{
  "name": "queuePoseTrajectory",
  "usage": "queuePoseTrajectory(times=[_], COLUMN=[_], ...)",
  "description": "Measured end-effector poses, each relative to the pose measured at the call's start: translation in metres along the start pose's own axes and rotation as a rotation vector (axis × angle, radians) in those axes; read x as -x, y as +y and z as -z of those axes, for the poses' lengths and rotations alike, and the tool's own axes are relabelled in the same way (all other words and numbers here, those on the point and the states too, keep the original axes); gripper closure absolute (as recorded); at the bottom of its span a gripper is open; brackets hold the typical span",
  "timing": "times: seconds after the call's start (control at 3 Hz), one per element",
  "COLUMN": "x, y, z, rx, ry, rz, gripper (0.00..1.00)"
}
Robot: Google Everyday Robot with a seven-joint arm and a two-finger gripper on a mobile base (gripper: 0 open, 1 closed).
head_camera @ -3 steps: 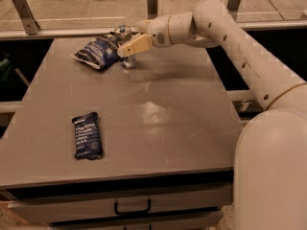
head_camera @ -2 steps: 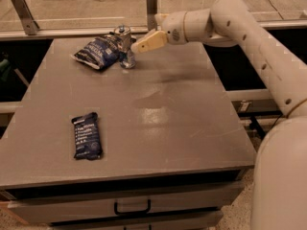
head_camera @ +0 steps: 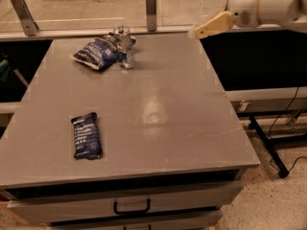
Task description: Move redbull can near blue chip bag
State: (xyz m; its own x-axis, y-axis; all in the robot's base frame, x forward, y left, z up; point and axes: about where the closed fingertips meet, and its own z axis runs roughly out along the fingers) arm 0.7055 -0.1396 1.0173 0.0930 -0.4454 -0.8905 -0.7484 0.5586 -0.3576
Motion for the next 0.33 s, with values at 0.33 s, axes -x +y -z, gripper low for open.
queuePoseTrajectory(times=[0.33], x=[0.0218], y=[0.0004], z=[0.0179], rx=[-0.021], ry=[-0.004], rz=[0.030], gripper=[0.00])
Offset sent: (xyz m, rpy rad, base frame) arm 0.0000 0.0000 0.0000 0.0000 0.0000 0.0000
